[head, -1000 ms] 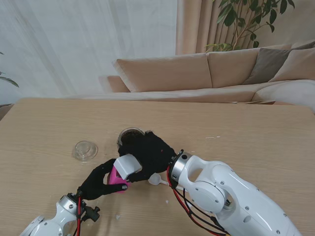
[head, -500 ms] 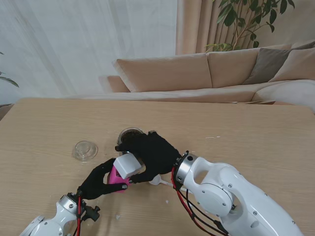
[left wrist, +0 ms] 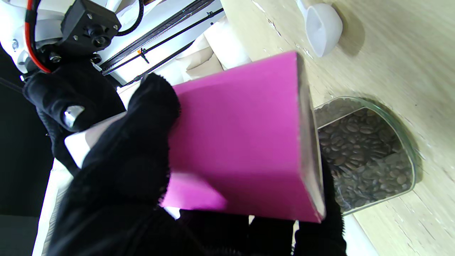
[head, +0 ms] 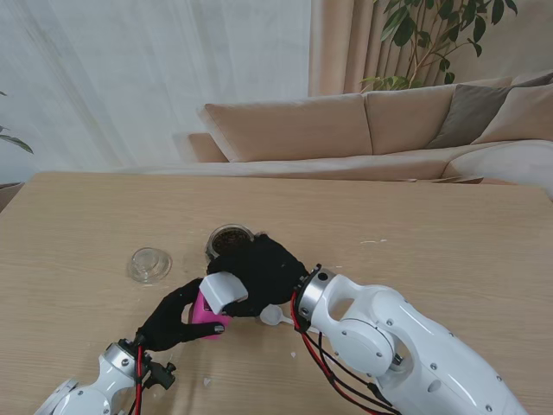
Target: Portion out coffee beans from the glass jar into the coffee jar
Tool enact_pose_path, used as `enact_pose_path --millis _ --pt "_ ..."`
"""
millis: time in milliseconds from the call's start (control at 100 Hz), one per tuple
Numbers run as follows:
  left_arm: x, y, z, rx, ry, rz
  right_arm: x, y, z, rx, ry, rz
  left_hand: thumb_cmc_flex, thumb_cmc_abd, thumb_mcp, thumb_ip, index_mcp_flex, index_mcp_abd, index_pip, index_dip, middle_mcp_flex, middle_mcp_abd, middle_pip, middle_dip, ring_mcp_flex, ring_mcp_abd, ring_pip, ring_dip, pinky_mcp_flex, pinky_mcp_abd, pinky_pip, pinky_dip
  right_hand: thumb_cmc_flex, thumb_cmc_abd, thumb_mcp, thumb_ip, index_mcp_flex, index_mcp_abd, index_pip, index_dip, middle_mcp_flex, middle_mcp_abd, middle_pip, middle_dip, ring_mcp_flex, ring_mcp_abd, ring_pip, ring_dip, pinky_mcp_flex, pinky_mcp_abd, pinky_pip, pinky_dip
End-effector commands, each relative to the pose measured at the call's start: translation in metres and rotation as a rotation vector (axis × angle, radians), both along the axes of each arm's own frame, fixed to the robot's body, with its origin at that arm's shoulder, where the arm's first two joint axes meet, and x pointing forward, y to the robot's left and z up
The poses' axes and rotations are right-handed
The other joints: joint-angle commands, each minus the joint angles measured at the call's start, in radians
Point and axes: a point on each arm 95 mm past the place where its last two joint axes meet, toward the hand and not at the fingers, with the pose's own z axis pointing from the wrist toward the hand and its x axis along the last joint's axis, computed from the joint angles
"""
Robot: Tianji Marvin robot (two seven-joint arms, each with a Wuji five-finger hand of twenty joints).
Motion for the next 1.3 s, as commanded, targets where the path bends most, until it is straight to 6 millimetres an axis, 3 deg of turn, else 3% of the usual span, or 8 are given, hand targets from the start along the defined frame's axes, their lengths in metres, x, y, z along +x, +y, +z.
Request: enact_pose_path --millis 0,190,320,500,710,950,1080,1290 --pt "-0.003 -0.004 0.001 -0.004 0.001 -0.016 0.0 0.004 -0.001 0.006 0.013 -0.004 0.138 0.145 0.106 0.046 0.051 -0.13 0.148 0.042 0.056 -0.086 0.088 0.038 0.002 -0.013 0.008 0.011 0.0 0.003 0.017 0.008 0.005 0.006 0.019 0.011 0.033 -0.026 0.083 0.065 0.049 -0.007 0.077 0.06 0.028 0.006 0.04 0.031 0.013 0.007 0.038 0.021" --pt "-0.003 -0.003 0.001 -0.006 0.001 -0.016 0.002 0.01 -0.003 0.023 0.025 -0.038 0.136 0.145 0.106 0.046 0.051 -0.131 0.148 0.042 0.055 -0.087 0.089 0.037 0.003 -0.013 0.009 0.011 -0.001 0.004 0.017 0.008 -0.06 0.037 -0.024 -0.003 0.08 -0.065 0.347 0.215 0.16 -0.042 0.265 0.192 0.113 0.013 0.133 0.07 0.07 0.021 0.105 0.034" --pt "-0.003 -0.003 0.001 -0.008 0.001 -0.015 0.002 0.011 -0.004 0.025 0.033 -0.057 0.135 0.145 0.106 0.046 0.051 -0.131 0.148 0.041 0.054 -0.086 0.089 0.036 0.002 -0.014 0.008 0.011 -0.001 0.003 0.016 0.008 -0.134 0.075 -0.081 -0.016 0.062 -0.056 0.439 0.227 0.162 -0.048 0.311 0.227 0.122 0.015 0.153 0.077 0.079 0.022 0.122 0.03" --pt "-0.003 -0.003 0.001 -0.009 0.001 -0.014 0.0 0.008 -0.002 0.027 0.044 -0.06 0.134 0.144 0.107 0.046 0.052 -0.13 0.147 0.041 0.054 -0.086 0.091 0.036 0.003 -0.013 0.008 0.011 -0.001 0.004 0.016 0.008 -0.181 0.108 -0.147 -0.019 -0.048 0.06 0.156 -0.01 -0.016 0.031 0.056 0.053 0.028 0.043 0.043 0.03 0.023 0.028 0.08 0.017" --pt "-0.003 -0.003 0.001 -0.006 0.004 -0.014 -0.005 0.003 0.001 0.034 0.038 -0.064 0.133 0.144 0.109 0.046 0.051 -0.131 0.147 0.042 0.053 -0.087 0.091 0.035 0.002 -0.013 0.008 0.011 0.0 0.004 0.016 0.008 -0.161 0.114 -0.174 -0.016 -0.037 0.078 -0.093 -0.143 -0.045 0.071 -0.076 -0.074 0.01 0.056 -0.027 -0.003 0.005 0.038 0.053 0.015" --pt "-0.002 -0.002 0.001 -0.009 0.002 -0.01 -0.013 -0.006 0.009 0.07 0.01 -0.048 0.134 0.144 0.11 0.046 0.051 -0.131 0.147 0.042 0.054 -0.088 0.091 0.035 0.003 -0.014 0.008 0.011 0.0 0.003 0.016 0.008 0.09 0.142 -0.209 0.035 -0.113 -0.183 -0.196 -0.175 -0.098 0.01 -0.188 -0.155 -0.043 0.046 -0.138 -0.054 -0.063 0.045 -0.068 -0.024" --pt "-0.001 -0.001 0.002 -0.012 0.001 -0.006 -0.017 -0.012 0.014 0.057 -0.017 -0.035 0.133 0.144 0.111 0.045 0.051 -0.132 0.147 0.042 0.053 -0.089 0.091 0.035 0.003 -0.015 0.008 0.011 0.0 0.003 0.016 0.008 0.192 0.078 -0.015 0.135 -0.17 -0.325 -0.181 -0.174 -0.149 -0.034 -0.232 -0.179 -0.076 0.031 -0.185 -0.075 -0.088 0.028 -0.127 -0.044" --pt "-0.001 0.0 0.002 -0.014 0.002 -0.01 -0.018 -0.018 0.015 0.01 -0.076 0.01 0.132 0.144 0.111 0.045 0.051 -0.131 0.147 0.042 0.054 -0.088 0.091 0.035 0.004 -0.013 0.009 0.012 0.005 0.006 0.02 0.01 0.345 -0.07 0.233 0.057 -0.266 -0.404 -0.136 -0.137 -0.294 -0.13 -0.22 -0.199 -0.124 -0.02 -0.2 -0.092 -0.105 -0.001 -0.166 -0.056"
